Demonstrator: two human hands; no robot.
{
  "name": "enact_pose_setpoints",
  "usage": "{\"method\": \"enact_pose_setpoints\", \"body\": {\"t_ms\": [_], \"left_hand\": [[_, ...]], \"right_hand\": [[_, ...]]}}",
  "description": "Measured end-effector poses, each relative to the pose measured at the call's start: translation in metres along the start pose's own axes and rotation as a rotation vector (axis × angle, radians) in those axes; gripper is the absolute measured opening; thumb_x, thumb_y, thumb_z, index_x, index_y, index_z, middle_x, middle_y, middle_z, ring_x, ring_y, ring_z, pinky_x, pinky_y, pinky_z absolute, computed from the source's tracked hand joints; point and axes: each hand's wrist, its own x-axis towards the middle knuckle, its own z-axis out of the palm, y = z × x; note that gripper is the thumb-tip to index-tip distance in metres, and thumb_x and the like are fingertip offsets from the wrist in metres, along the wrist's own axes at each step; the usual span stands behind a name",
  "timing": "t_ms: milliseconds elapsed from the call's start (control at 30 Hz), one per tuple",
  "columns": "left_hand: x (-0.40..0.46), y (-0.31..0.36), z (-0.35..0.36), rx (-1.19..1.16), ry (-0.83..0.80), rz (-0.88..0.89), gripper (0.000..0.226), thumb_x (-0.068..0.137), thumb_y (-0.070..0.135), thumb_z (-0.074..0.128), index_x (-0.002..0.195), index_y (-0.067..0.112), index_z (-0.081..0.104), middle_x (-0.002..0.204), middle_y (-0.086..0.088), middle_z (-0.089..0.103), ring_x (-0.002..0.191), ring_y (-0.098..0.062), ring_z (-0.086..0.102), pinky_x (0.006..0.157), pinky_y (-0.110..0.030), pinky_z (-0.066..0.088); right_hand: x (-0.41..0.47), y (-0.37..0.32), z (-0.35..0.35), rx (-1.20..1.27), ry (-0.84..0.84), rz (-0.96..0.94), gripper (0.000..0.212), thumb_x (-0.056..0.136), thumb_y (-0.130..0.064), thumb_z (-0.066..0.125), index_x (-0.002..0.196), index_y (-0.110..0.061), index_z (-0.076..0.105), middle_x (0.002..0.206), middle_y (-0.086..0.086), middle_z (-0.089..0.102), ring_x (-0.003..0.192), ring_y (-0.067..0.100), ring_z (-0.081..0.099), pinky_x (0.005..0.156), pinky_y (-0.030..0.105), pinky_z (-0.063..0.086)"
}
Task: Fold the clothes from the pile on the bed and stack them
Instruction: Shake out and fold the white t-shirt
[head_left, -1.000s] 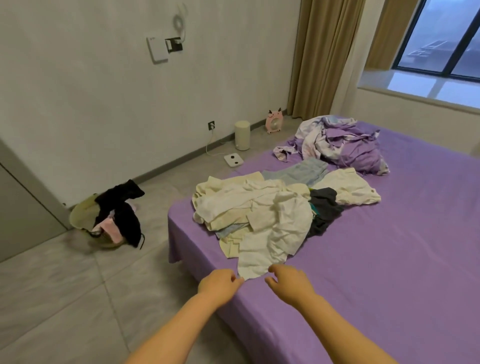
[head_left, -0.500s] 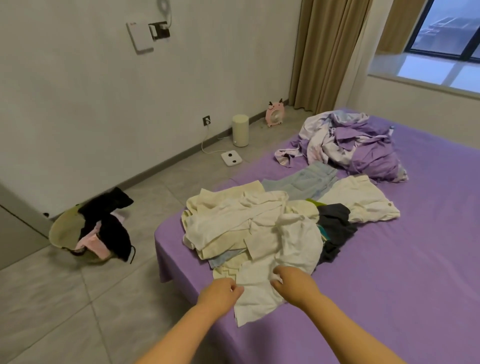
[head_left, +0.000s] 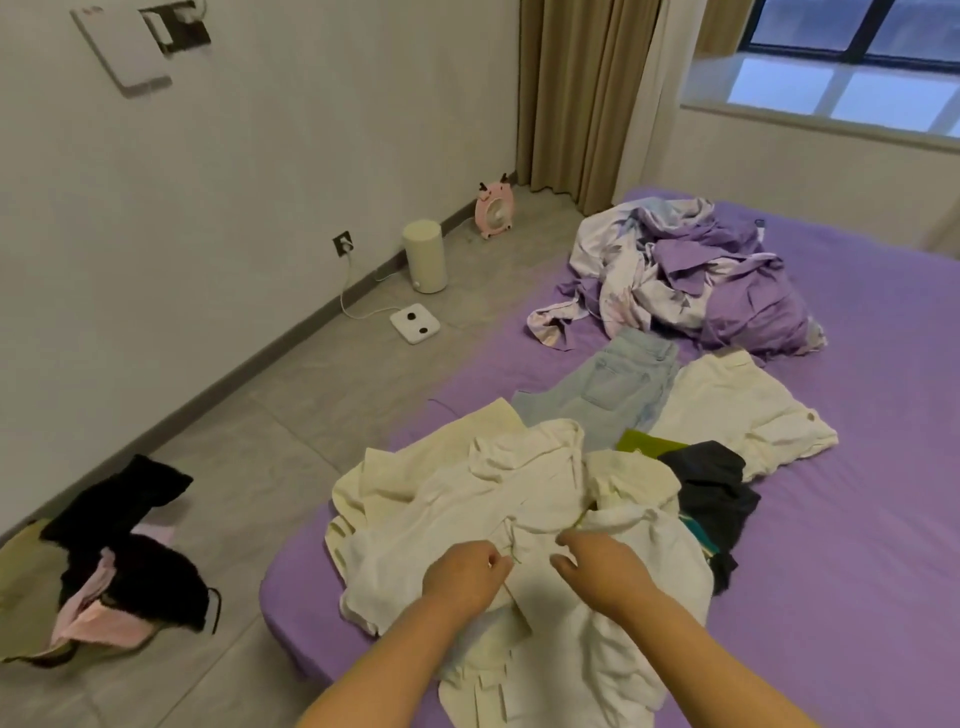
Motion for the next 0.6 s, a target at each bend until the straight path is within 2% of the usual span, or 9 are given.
{"method": "enact_pose_setpoints", "body": {"t_ms": [100,200,267,333,400,500,600], "left_hand": [[0.04,-0.009,-0.01,-0.006,0.005,-0.003,0.041,0.097,0.045,0.041,0.063,0.023,0.039,0.067,0.004,0.045,0.072,-0.015,0.044,0.063,-0.027,0.032],[0.076,-0.013,-0.009,-0.008,-0.005,-0.003,0.041,0.097,0.042,0.042,0.062,0.02,0.041,0.065,0.002,0.045,0.065,-0.015,0.043,0.06,-0.027,0.028],[0.095,-0.01,-0.005,-0.033,-0.038,0.011,0.038,0.096,0.04,0.043,0.076,0.011,0.056,0.08,-0.007,0.06,0.078,-0.022,0.057,0.061,-0.027,0.03],[0.108,-0.001,0.004,-0.065,-0.079,0.033,0.037,0.096,0.039,0.044,0.088,0.007,0.06,0.096,-0.009,0.066,0.094,-0.024,0.061,0.065,-0.027,0.036],[0.117,0.012,0.014,-0.064,-0.127,0.061,0.037,0.096,0.04,0.044,0.091,0.007,0.062,0.1,-0.008,0.066,0.097,-0.024,0.061,0.069,-0.028,0.041],[0.125,0.039,0.025,-0.054,-0.187,0.111,0.033,0.096,0.042,0.046,0.102,0.015,0.065,0.106,-0.002,0.067,0.099,-0.019,0.061,0.08,-0.028,0.047],[0.125,0.067,0.024,-0.116,-0.192,0.209,0.04,0.093,0.039,0.056,0.129,0.022,0.056,0.129,0.002,0.057,0.115,-0.016,0.055,0.095,-0.027,0.043]], "right_hand": [[0.036,-0.002,0.005,-0.005,0.025,0.007,0.039,0.099,-0.041,0.038,0.129,-0.019,0.051,0.126,0.003,0.059,0.113,0.023,0.056,0.091,0.033,0.046],[0.063,0.008,0.007,-0.163,0.073,0.021,0.032,0.098,-0.036,0.038,0.12,-0.02,0.055,0.119,0.003,0.059,0.114,0.025,0.052,0.092,0.034,0.038],[0.075,0.023,0.007,-0.242,0.055,0.063,0.033,0.096,-0.029,0.042,0.127,-0.021,0.051,0.13,0.004,0.052,0.125,0.026,0.042,0.107,0.04,0.026],[0.079,0.038,0.006,-0.299,0.023,0.116,0.044,0.093,-0.022,0.051,0.136,-0.022,0.043,0.142,0.006,0.041,0.134,0.029,0.032,0.115,0.046,0.015],[0.077,0.054,0.004,-0.345,0.023,0.152,0.047,0.092,-0.021,0.054,0.137,-0.022,0.041,0.14,0.007,0.043,0.13,0.029,0.037,0.113,0.045,0.021],[0.071,0.077,-0.005,-0.324,0.053,0.155,0.028,0.096,-0.023,0.048,0.124,-0.023,0.053,0.123,0.003,0.056,0.111,0.021,0.048,0.101,0.033,0.033],[0.06,0.092,-0.021,0.074,0.072,0.125,0.024,0.098,-0.024,0.045,0.116,-0.025,0.061,0.112,-0.003,0.061,0.099,0.016,0.055,0.086,0.025,0.042]]}}
